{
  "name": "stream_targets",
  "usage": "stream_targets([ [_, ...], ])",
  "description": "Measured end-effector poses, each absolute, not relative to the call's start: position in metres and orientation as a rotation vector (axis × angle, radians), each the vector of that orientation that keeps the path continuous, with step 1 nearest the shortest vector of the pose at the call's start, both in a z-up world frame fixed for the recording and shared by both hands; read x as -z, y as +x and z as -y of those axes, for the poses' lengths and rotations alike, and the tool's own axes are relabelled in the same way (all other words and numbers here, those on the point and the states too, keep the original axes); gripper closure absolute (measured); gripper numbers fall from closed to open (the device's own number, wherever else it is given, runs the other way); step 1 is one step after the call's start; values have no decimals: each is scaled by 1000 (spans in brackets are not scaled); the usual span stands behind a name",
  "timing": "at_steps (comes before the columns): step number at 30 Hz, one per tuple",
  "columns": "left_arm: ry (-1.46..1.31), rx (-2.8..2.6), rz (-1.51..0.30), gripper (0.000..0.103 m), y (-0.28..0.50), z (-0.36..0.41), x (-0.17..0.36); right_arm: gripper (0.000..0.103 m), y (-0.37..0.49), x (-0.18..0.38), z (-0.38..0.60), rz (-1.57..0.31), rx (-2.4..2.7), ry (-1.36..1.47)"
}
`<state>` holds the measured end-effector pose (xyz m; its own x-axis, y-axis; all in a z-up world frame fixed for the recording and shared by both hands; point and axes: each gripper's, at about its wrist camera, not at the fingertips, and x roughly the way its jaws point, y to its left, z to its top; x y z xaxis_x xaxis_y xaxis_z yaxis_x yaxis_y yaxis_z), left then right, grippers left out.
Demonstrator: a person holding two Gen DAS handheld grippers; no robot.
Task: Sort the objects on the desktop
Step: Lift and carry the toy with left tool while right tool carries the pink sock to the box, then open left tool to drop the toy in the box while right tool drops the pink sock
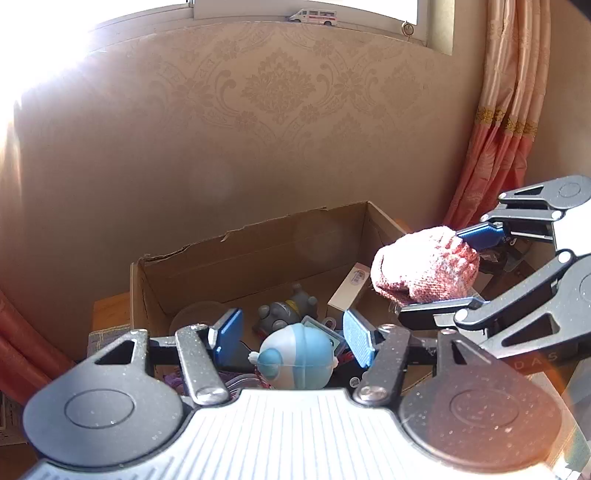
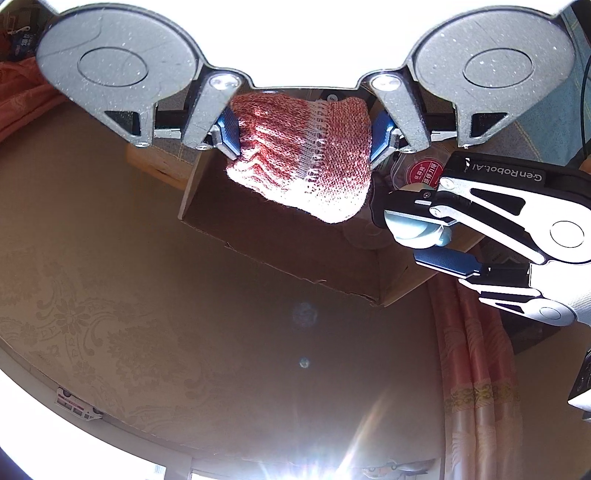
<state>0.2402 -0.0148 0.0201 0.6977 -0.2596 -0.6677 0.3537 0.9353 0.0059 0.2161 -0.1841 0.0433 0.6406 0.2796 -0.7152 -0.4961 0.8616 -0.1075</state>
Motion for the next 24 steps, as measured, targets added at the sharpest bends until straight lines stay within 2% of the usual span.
stream_targets([
  [1,136,339,-723,33,242,13,-19,31,219,-43,183,-757,-451,-311],
  [6,126,331,-763,31,249,3,-12,31,236,-36,178,-773,-457,-323],
  [10,91,342,-779,22,249,-6,-10,31,244,-31,174,-782,-454,-341],
  [21,97,342,-794,21,245,-18,-12,31,269,-29,157,-783,-448,-331],
  [23,102,341,-795,21,243,-19,-11,29,274,-29,152,-791,-433,-332],
  [24,100,339,-797,21,243,-20,-11,25,276,-29,150,-795,-425,-334],
])
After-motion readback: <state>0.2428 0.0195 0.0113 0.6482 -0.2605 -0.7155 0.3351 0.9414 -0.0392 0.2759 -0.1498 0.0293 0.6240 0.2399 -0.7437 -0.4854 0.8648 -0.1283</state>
